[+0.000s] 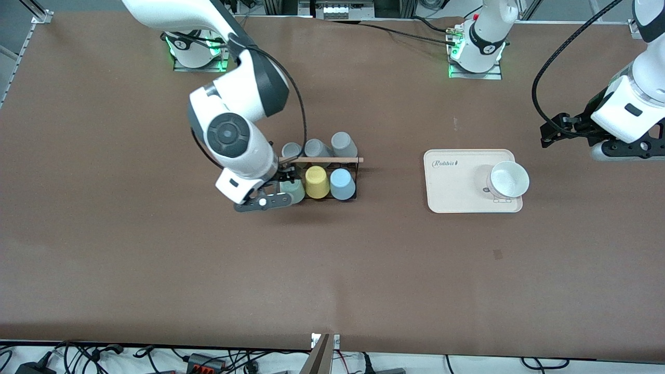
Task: Hang scattered cups on rack with three cups
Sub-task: 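Open the right gripper and draw it back from the rack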
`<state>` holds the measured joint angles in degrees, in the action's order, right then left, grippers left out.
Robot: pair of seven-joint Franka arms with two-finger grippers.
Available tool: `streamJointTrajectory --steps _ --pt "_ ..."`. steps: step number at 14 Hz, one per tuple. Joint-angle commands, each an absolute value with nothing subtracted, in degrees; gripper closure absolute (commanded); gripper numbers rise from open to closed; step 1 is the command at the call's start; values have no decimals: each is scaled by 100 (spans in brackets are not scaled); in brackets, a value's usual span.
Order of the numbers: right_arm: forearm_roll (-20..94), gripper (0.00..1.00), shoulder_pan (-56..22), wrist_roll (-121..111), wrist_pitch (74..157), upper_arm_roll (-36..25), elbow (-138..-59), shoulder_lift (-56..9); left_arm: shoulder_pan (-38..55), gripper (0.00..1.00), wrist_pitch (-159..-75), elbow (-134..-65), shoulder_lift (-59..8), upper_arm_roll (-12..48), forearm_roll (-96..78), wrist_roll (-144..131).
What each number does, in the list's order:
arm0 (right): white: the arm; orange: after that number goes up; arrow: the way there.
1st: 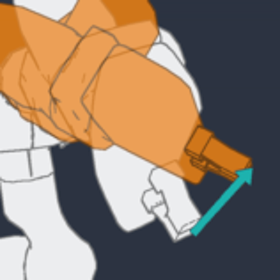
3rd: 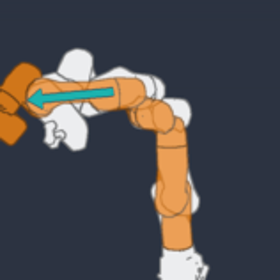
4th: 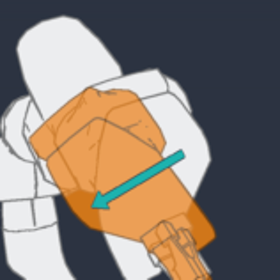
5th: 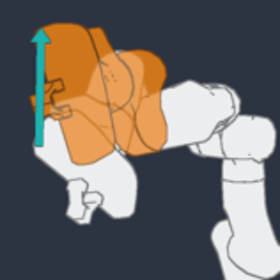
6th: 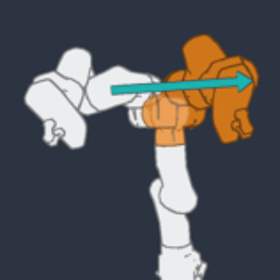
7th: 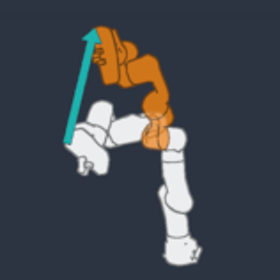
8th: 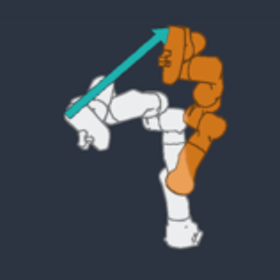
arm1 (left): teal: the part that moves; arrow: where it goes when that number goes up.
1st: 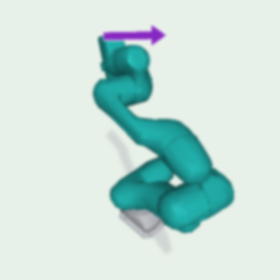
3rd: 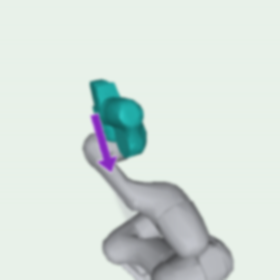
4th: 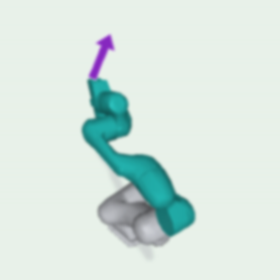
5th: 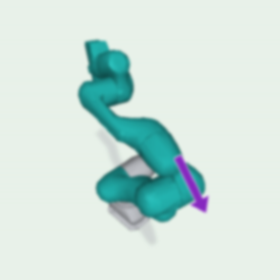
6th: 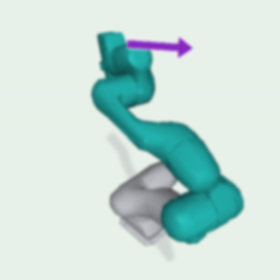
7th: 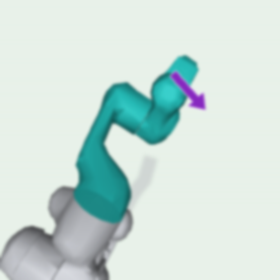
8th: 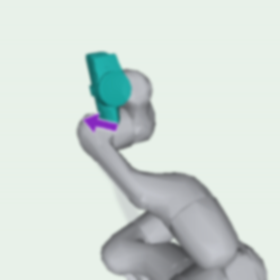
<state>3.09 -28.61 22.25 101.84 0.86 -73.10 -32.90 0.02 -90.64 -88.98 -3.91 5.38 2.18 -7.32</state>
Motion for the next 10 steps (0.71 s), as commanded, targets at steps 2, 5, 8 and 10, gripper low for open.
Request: streamJointTrajectory --steps 2,5,8,10 --pt "246 0 -2103 2119 9940 149 -7339 -2779 -18 0 -8965 -8868 -325 536 132 -642" --pt "229 0 -1636 1969 9652 123 -7321 -2602 -9 0 -8991 -8868 -325 536 132 -650" --pt "62 0 -1284 1716 9335 123 -7023 -2417 -9 0 -9000 -8868 -334 536 132 -650" --pt "79 0 -942 1364 9351 132 -7005 -2242 -9 0 -9000 -8868 -334 536 132 -650"
